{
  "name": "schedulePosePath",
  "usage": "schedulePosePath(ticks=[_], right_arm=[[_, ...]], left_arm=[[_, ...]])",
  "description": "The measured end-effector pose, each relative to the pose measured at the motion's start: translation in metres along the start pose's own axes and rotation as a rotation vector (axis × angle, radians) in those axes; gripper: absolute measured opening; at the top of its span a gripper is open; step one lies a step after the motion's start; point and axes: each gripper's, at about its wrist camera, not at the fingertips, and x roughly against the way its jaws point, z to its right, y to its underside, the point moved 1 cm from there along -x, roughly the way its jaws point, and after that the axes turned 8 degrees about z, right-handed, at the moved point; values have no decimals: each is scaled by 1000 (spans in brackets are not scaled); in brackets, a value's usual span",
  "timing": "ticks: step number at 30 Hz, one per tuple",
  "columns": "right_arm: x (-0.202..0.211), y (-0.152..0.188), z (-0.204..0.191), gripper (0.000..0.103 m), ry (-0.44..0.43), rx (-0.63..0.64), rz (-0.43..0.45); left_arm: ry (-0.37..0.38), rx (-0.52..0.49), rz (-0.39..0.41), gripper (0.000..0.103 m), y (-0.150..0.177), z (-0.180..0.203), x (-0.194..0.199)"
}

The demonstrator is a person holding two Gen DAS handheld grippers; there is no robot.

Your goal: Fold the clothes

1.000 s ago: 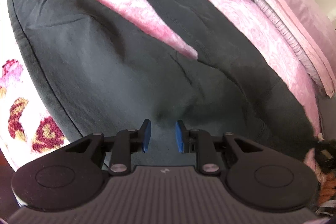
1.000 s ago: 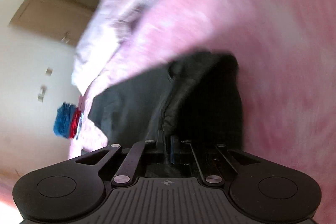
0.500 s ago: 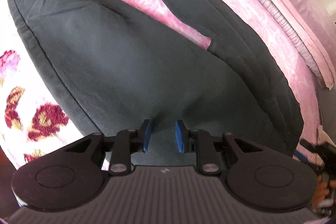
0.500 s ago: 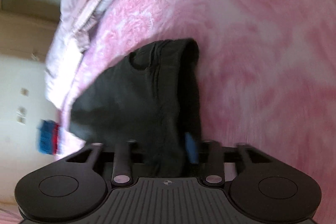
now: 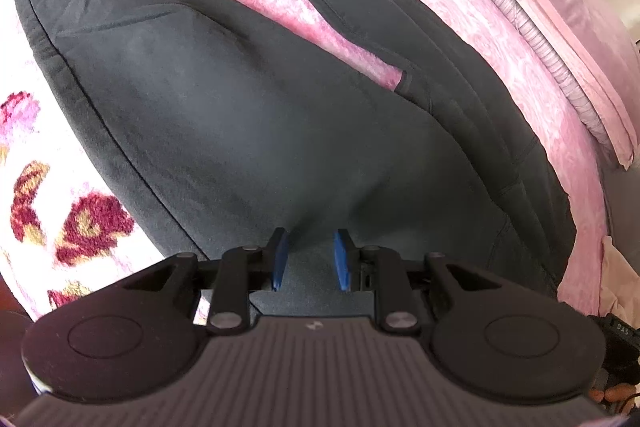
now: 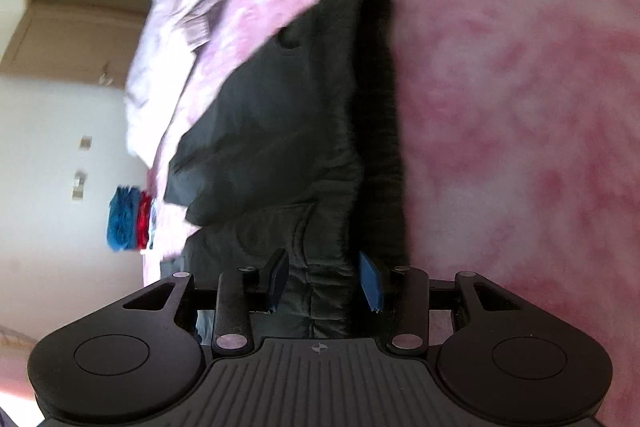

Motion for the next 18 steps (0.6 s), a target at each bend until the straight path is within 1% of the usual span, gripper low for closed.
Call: schedulePosePath(ticks=[2,4,8,9,10,13,15,18], right_arm=[[-4,4,0,43,-3,39,-40],[-5,12,12,43,-48,-43,-92],[6,27,22,42,-65,-142,-77],[3,28,16,28,-46,-124,-68],[0,27,10,6,-26,-102,-60],[-5,29,-13,4,65,10,-51],[6,34,-30,3,101,85,-36],[29,40,-37,2,158,135,-18]], left_arm=[[2,7,-3,20,3,-1,0],[5,15,-5,20,4,-2,1],[12,10,-8,20,7,-4,4],[13,9,-9,20,8,-5,5],[11,11,-9,20,9,-5,4],[12,17,-5,20,10,-6,7],[19,9,1,20,10,-6,12],[23,-7,2,20,10,-7,16]])
